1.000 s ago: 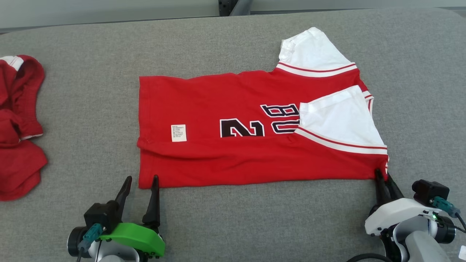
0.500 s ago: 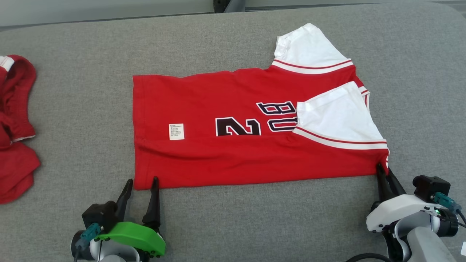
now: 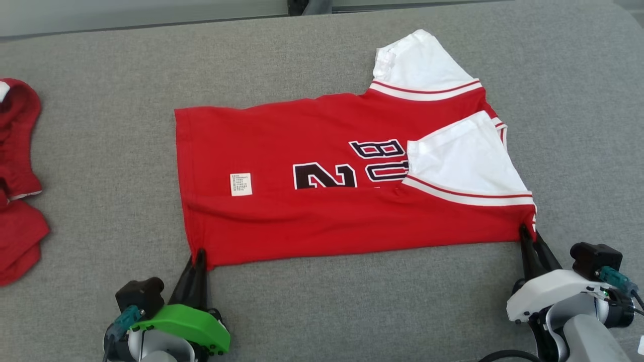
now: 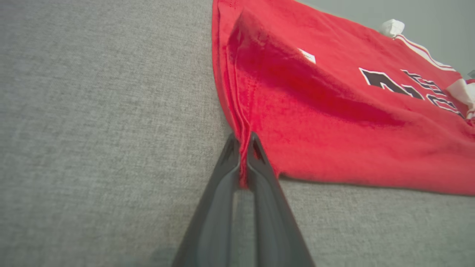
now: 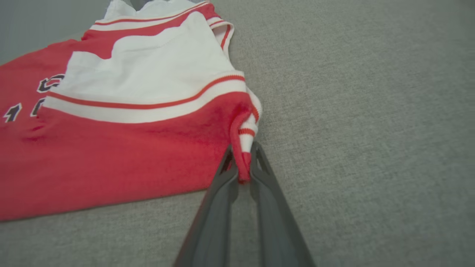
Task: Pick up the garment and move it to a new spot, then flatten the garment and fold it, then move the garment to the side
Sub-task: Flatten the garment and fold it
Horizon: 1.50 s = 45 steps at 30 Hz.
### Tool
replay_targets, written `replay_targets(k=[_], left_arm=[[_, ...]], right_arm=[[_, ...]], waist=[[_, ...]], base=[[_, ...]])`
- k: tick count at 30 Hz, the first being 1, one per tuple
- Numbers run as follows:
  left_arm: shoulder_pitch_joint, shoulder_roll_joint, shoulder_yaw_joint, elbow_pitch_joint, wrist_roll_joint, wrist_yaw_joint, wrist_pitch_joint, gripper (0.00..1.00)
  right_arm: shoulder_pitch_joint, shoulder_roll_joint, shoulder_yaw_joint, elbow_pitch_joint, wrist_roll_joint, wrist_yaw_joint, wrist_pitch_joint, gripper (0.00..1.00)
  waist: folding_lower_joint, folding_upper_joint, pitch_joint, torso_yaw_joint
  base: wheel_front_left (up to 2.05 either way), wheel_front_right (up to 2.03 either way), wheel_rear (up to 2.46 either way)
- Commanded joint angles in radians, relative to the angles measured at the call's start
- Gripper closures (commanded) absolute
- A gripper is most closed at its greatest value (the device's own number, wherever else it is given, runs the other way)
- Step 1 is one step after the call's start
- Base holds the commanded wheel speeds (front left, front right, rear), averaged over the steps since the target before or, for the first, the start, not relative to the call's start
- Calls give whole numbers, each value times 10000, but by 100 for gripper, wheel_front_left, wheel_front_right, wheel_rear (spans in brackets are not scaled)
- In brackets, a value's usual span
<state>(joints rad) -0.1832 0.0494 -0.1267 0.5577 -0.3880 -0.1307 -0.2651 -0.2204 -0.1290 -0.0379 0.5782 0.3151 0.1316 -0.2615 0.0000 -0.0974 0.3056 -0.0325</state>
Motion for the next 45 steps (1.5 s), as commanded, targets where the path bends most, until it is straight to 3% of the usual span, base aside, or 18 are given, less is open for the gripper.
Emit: replay_targets(k=[1,13,23,24,25,36,45], left_arm=[[293,22,51,85,-153,-5,16,100],[1722,42,329,502,63,4,13,100],[2661,42,408,717,173,4,12,100],[2671,42,411,705,154,4,10,77],[2671,42,408,671,128,4,10,0],[1276,30,605,-278,804,4,10,0],[-1723,680,-311,1025,665,5,12,0]], right_arm=[[301,-8,-91,103,80,-18,-11,100],[1624,91,-115,523,141,-18,-11,100],[2805,106,297,410,357,-18,-11,100],[2830,111,269,344,368,-18,-11,68],[2848,118,225,257,398,-18,-11,0],[1562,-39,-313,-906,-189,-15,-11,0],[-1140,-114,485,-700,-630,-17,-11,0]], waist=[[0,0,-350,78],[0,0,-2223,323],[0,0,-2769,392],[0,0,-2748,401],[0,0,-2710,414],[0,0,-1544,465],[0,0,40,181]], base=[[0,0,0],[0,0,0],[0,0,0],[0,0,0],[0,0,0],[0,0,0],[0,0,0]])
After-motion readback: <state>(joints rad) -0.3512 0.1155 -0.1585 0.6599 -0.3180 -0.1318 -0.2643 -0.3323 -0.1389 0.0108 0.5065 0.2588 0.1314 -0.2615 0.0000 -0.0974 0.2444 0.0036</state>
